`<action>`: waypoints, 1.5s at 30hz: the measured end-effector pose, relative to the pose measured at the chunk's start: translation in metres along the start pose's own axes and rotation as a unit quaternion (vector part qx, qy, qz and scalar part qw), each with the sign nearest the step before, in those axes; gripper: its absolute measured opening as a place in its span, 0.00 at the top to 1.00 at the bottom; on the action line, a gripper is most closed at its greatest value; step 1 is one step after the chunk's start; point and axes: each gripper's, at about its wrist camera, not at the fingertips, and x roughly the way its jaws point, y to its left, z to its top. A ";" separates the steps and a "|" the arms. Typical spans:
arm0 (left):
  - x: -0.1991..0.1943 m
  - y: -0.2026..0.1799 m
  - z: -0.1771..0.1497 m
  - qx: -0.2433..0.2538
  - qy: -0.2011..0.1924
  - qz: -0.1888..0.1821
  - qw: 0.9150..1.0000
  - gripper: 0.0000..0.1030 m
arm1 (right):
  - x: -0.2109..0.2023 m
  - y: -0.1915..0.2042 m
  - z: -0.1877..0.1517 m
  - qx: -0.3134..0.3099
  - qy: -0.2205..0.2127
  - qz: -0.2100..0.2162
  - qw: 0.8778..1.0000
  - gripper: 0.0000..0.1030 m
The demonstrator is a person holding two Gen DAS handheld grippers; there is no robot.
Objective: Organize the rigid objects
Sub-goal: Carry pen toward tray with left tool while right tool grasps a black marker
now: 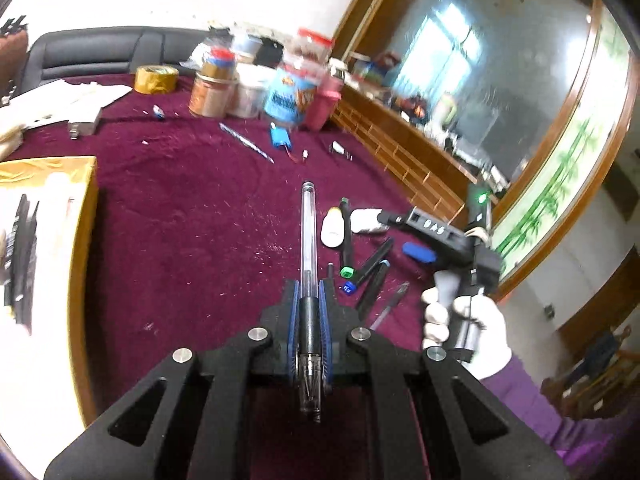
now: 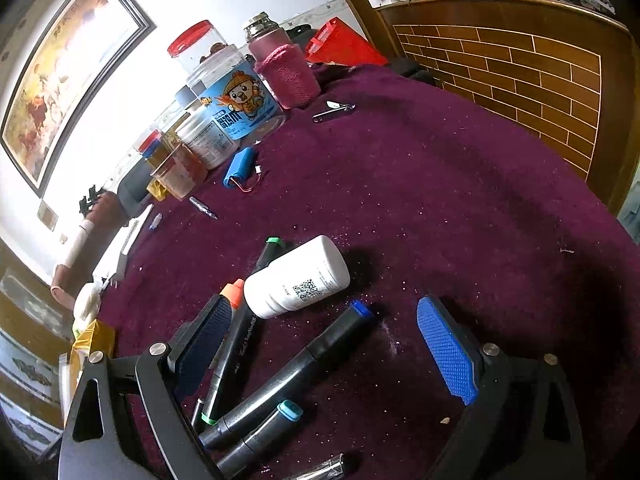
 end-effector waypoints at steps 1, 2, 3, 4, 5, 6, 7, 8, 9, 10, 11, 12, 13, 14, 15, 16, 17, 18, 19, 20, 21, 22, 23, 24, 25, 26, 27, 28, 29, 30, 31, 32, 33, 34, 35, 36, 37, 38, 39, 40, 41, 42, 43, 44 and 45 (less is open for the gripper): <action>-0.007 0.001 -0.002 -0.004 -0.007 -0.001 1.000 0.93 | 0.000 0.000 0.000 0.001 -0.001 -0.001 1.000 0.11; -0.015 0.004 -0.003 -0.009 -0.014 -0.003 1.000 0.93 | -0.001 -0.001 -0.001 0.001 -0.002 -0.002 1.000 0.11; -0.022 0.007 -0.005 -0.013 -0.020 -0.004 1.000 0.93 | 0.000 0.000 -0.001 -0.001 -0.002 -0.003 1.000 0.11; -0.029 0.010 -0.006 -0.017 -0.026 -0.004 0.999 0.93 | 0.001 0.001 0.000 -0.002 0.001 -0.004 1.000 0.11; -0.037 0.012 -0.008 -0.021 -0.032 -0.003 0.999 0.93 | 0.001 0.001 0.001 -0.004 0.003 -0.006 1.000 0.12; -0.045 0.016 -0.010 -0.024 -0.038 -0.001 0.999 0.93 | 0.000 0.003 0.001 -0.006 0.004 -0.011 1.000 0.12; -0.052 0.019 -0.012 -0.027 -0.042 0.001 0.999 0.93 | -0.007 0.007 0.000 -0.011 -0.002 -0.017 1.000 0.12; -0.057 0.022 -0.013 -0.029 -0.045 0.002 0.999 0.93 | -0.015 0.012 -0.001 -0.016 -0.009 -0.012 1.000 0.13; -0.061 0.026 -0.015 -0.032 -0.049 0.003 0.998 0.93 | -0.022 0.019 -0.003 -0.022 -0.011 0.000 1.000 0.13; -0.065 0.029 -0.017 -0.034 -0.053 0.004 0.998 0.93 | -0.032 0.030 -0.007 -0.032 -0.004 0.023 0.999 0.12; -0.068 0.032 -0.018 -0.037 -0.058 0.005 0.998 0.93 | -0.036 0.041 -0.011 -0.045 0.008 0.039 0.998 0.12; -0.071 0.035 -0.019 -0.040 -0.061 0.004 0.997 0.93 | -0.040 0.052 -0.016 -0.060 0.020 0.049 0.997 0.12; -0.073 0.037 -0.020 -0.042 -0.065 0.002 0.997 0.93 | -0.042 0.070 -0.024 -0.090 0.039 0.062 0.993 0.12; -0.075 0.040 -0.020 -0.046 -0.068 -0.001 0.997 0.93 | -0.043 0.083 -0.031 -0.113 0.054 0.071 0.990 0.12; -0.076 0.042 -0.021 -0.049 -0.070 -0.002 0.996 0.93 | -0.041 0.093 -0.039 -0.131 0.070 0.079 0.986 0.12; -0.076 0.044 -0.022 -0.051 -0.070 -0.004 0.996 0.93 | -0.038 0.104 -0.048 -0.146 0.090 0.089 0.981 0.12; -0.076 0.045 -0.024 -0.052 -0.070 -0.005 0.996 0.93 | -0.033 0.113 -0.057 -0.156 0.109 0.097 0.977 0.13; -0.078 0.047 -0.026 -0.054 -0.071 -0.005 0.996 0.93 | -0.028 0.119 -0.065 -0.165 0.126 0.104 0.973 0.13; -0.079 0.048 -0.027 -0.055 -0.071 -0.005 0.996 0.93 | -0.023 0.125 -0.073 -0.174 0.140 0.104 0.969 0.14; -0.081 0.050 -0.028 -0.055 -0.073 -0.005 0.996 0.93 | -0.018 0.130 -0.082 -0.188 0.145 0.092 0.967 0.15; -0.083 0.051 -0.029 -0.055 -0.075 -0.004 0.996 0.93 | -0.013 0.134 -0.088 -0.202 0.147 0.072 0.966 0.16; -0.085 0.053 -0.030 -0.055 -0.077 -0.003 0.996 0.93 | -0.009 0.137 -0.093 -0.213 0.149 0.055 0.964 0.18; -0.088 0.056 -0.032 -0.057 -0.078 -0.003 0.995 0.93 | -0.003 0.138 -0.096 -0.218 0.155 0.044 0.962 0.22; -0.089 0.059 -0.032 -0.060 -0.079 -0.003 0.995 0.93 | 0.003 0.138 -0.100 -0.220 0.166 0.036 0.961 0.25; -0.090 0.062 -0.033 -0.062 -0.080 -0.004 0.995 0.93 | 0.008 0.138 -0.102 -0.223 0.171 0.025 0.960 0.29; -0.090 0.063 -0.034 -0.065 -0.081 -0.004 0.995 0.93 | 0.008 0.138 -0.102 -0.230 0.161 0.017 0.960 0.31; -0.090 0.066 -0.035 -0.069 -0.081 -0.005 0.994 0.93 | 0.008 0.138 -0.103 -0.236 0.159 0.007 0.959 0.32; -0.089 0.068 -0.035 -0.072 -0.080 -0.005 0.994 0.93 | 0.007 0.139 -0.106 -0.244 0.155 -0.004 0.957 0.34; -0.088 0.070 -0.036 -0.076 -0.078 -0.005 0.994 0.93 | 0.008 0.140 -0.107 -0.250 0.150 -0.012 0.956 0.35; -0.088 0.072 -0.036 -0.078 -0.078 -0.006 0.994 0.93 | 0.007 0.143 -0.111 -0.258 0.143 -0.020 0.955 0.36; -0.088 0.073 -0.037 -0.080 -0.079 -0.007 0.994 0.93 | 0.006 0.143 -0.115 -0.268 0.135 -0.031 0.953 0.40; -0.089 0.074 -0.038 -0.080 -0.080 -0.007 0.993 0.93 | 0.006 0.145 -0.119 -0.279 0.126 -0.047 0.951 0.46; -0.091 0.076 -0.038 -0.082 -0.082 -0.007 0.993 0.93 | 0.005 0.147 -0.121 -0.287 0.120 -0.058 0.949 0.48; -0.091 0.078 -0.038 -0.084 -0.083 -0.007 0.993 0.93 | 0.003 0.147 -0.122 -0.291 0.115 -0.059 0.948 0.52; -0.092 0.079 -0.039 -0.086 -0.084 -0.006 0.993 0.93 | 0.003 0.148 -0.122 -0.293 0.112 -0.059 0.948 0.60; -0.093 0.081 -0.039 -0.088 -0.084 -0.005 0.993 0.93 | 0.003 0.149 -0.122 -0.294 0.110 -0.059 0.948 0.66; -0.094 0.082 -0.040 -0.089 -0.084 -0.004 0.992 0.93 | 0.002 0.150 -0.122 -0.295 0.109 -0.055 0.948 0.78; -0.094 0.084 -0.040 -0.091 -0.084 -0.003 0.992 0.93 | 0.002 0.152 -0.122 -0.296 0.110 -0.051 0.947 0.87; -0.095 0.085 -0.040 -0.093 -0.085 -0.003 0.992 0.93 | 0.002 0.152 -0.122 -0.296 0.112 -0.048 0.947 0.89; -0.097 0.087 -0.041 -0.095 -0.086 -0.001 0.992 0.93 | 0.003 0.152 -0.121 -0.292 0.114 -0.045 0.948 0.91; -0.100 0.088 -0.041 -0.097 -0.089 0.001 0.991 0.93 | 0.003 0.151 -0.119 -0.282 0.119 -0.034 0.951 0.93; -0.104 0.090 -0.041 -0.099 -0.092 0.002 0.991 0.93 | 0.003 0.151 -0.118 -0.271 0.124 -0.021 0.954 0.93; -0.109 0.093 -0.041 -0.102 -0.096 0.006 0.990 0.93 | 0.002 0.149 -0.116 -0.257 0.130 -0.002 0.958 0.93; -0.113 0.096 -0.042 -0.104 -0.099 0.009 0.990 0.93 | 0.001 0.150 -0.115 -0.246 0.134 0.018 0.960 0.93; -0.118 0.100 -0.042 -0.108 -0.104 0.013 0.989 0.93 | -0.002 0.150 -0.113 -0.236 0.137 0.041 0.961 0.93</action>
